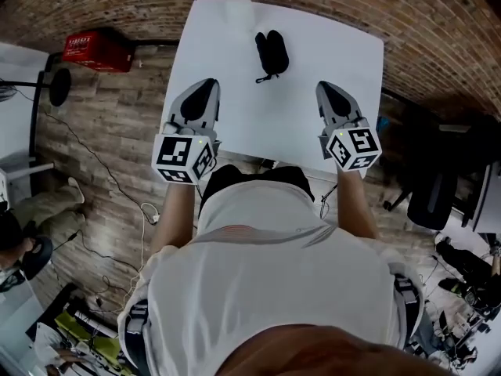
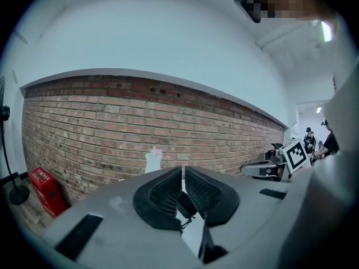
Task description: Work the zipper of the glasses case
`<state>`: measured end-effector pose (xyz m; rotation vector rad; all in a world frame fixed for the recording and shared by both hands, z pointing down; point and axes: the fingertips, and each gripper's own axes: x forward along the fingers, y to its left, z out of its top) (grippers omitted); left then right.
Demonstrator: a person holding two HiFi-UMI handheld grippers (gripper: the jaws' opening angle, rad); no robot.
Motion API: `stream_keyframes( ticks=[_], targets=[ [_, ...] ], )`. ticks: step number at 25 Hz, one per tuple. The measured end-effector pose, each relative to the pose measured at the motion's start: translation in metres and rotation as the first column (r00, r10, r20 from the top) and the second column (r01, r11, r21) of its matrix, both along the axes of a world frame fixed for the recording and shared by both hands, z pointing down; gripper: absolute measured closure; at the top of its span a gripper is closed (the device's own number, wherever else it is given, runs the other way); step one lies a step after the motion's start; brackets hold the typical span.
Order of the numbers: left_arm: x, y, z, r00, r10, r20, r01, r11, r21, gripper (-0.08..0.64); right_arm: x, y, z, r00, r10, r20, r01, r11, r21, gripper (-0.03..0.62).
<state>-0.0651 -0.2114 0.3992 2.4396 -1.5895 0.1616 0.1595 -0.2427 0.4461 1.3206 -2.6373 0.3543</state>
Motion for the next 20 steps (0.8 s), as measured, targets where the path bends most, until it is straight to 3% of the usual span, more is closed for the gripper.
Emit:
stream_keyframes(
  ticks=[9,15,20],
  targets=[
    [0.002,-0.054,0.029,0.993,0.113,-0.031,-0.115,0.992,-0.059,0.531,0.006,-0.028,0.020,0.992,0.120,-0.032,-0.122,0.991,-0.056,0.541],
    [-0.018,-0.077,0.040,0.979,0.200,-0.039,-0.202,0.977,-0.061,0.531,-0.020,-0.033,0.025,0.978,0.193,-0.080,-0.200,0.976,-0.091,0.541],
    [-0.038,-0.084,0.045,0.974,0.223,-0.045,-0.226,0.971,-0.074,0.531,-0.040,-0.040,0.026,0.969,0.225,-0.098,-0.235,0.966,-0.106,0.540]
  ],
)
